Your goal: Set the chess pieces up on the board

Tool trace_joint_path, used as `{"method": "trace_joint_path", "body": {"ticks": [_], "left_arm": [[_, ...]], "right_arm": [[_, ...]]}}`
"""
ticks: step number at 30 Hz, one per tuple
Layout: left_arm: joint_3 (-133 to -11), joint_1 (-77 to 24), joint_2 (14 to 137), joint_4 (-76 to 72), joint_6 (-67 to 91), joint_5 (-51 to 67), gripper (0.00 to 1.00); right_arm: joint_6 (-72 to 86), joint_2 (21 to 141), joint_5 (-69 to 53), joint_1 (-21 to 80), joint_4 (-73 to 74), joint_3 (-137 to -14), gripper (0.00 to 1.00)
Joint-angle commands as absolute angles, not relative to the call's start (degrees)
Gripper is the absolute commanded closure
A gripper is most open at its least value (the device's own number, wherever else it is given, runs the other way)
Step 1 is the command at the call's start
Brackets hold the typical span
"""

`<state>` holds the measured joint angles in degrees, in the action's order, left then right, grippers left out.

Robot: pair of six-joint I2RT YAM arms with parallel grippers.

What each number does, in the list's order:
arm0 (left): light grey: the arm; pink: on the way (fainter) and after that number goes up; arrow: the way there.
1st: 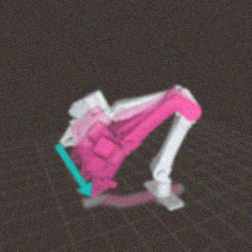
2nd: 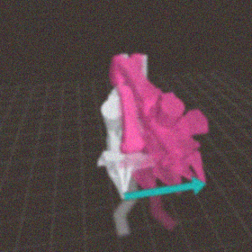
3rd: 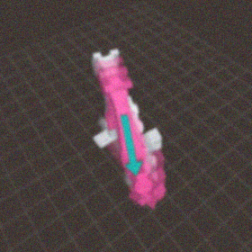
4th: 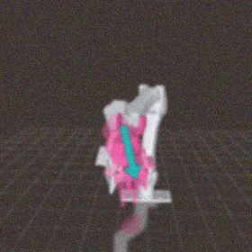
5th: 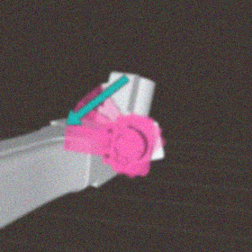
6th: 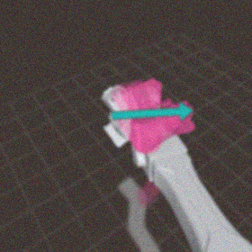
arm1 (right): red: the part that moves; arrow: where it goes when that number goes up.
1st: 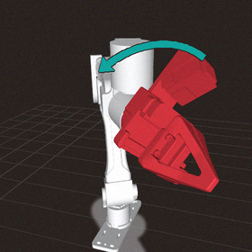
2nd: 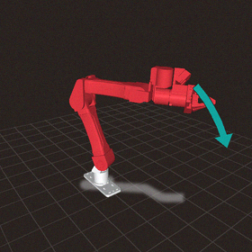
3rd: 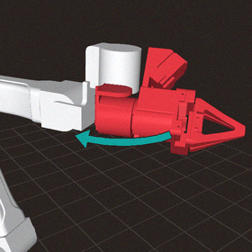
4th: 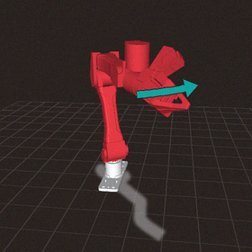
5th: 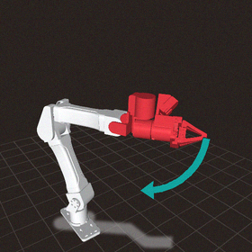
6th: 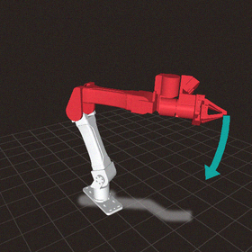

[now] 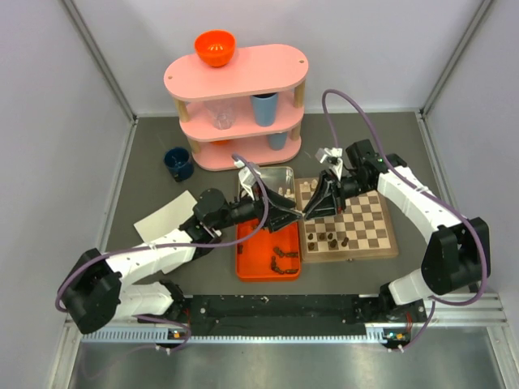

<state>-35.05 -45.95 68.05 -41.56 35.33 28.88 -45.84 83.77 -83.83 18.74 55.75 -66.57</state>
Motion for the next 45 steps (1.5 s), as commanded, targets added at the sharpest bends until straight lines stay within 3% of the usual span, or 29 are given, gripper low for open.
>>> {"method": "trace_joint_path", "body": {"ticks": [1, 5, 15, 18, 19, 22, 25, 26, 29, 30, 32, 36, 41, 45], "left_arm": [[-36.91, -46.58, 69.08, -43.06, 33.66, 29.61, 0.37], [-37.27, -46.93, 70.22, -43.86, 34.45, 30.23, 0.44], [-38.67, -46.85, 70.93, -43.24, 34.54, 30.59, 0.72], [-38.93, -46.93, 71.02, -42.63, 34.45, 30.76, 0.87], [-39.11, -46.85, 71.10, -42.37, 34.37, 30.76, 1.00], [-39.64, -46.85, 71.02, -40.52, 33.84, 31.03, 1.00], [-40.34, -46.93, 70.23, -37.01, 32.00, 29.80, 1.00], [-40.60, -46.93, 69.88, -35.61, 31.30, 29.01, 1.00], [-44.11, -46.84, 68.73, -23.94, 26.73, 23.13, 1.00], [-46.82, -46.85, 68.90, -19.99, 25.50, 21.46, 1.00], [-51.12, -46.76, 69.78, -11.19, 22.42, 17.77, 1.00], [-61.65, -46.67, 78.01, -0.10, 20.57, 14.68, 1.00], [-78.72, -46.93, 91.30, 17.63, 21.36, 12.75, 1.00], [-89.55, -48.16, 100.52, 21.79, 19.61, 7.40, 1.00]], "right_arm": [[-46.32, 83.50, -88.33, 17.84, 55.19, -69.52, 0.97], [-46.32, 83.58, -88.42, 17.84, 55.19, -69.52, 0.97], [-46.41, 83.58, -88.15, 17.84, 55.19, -69.43, 0.97], [-46.41, 83.58, -87.98, 17.84, 55.11, -69.43, 0.97], [-46.49, 83.58, -87.89, 17.84, 55.11, -69.43, 0.97], [-46.32, 83.58, -87.72, 17.75, 55.19, -69.52, 0.95], [-45.88, 83.50, -85.62, 17.84, 55.11, -70.05, 0.73], [-44.31, 83.50, -81.25, 17.84, 55.11, -71.18, 0.57], [-41.85, 82.18, -68.09, 16.62, 54.41, -73.30, 0.40], [-40.01, 81.31, -64.90, 15.83, 50.75, -72.87, 0.38], [-31.85, 77.53, -57.96, 10.92, 44.33, -69.80, 0.25], [-21.81, 72.34, -44.41, 2.82, 32.01, -65.22, 0.16], [-11.09, 69.70, -33.95, -3.59, 23.65, -62.49, 0.16], [-5.37, 68.82, -27.52, -6.41, 20.48, -61.44, 0.15]]}}
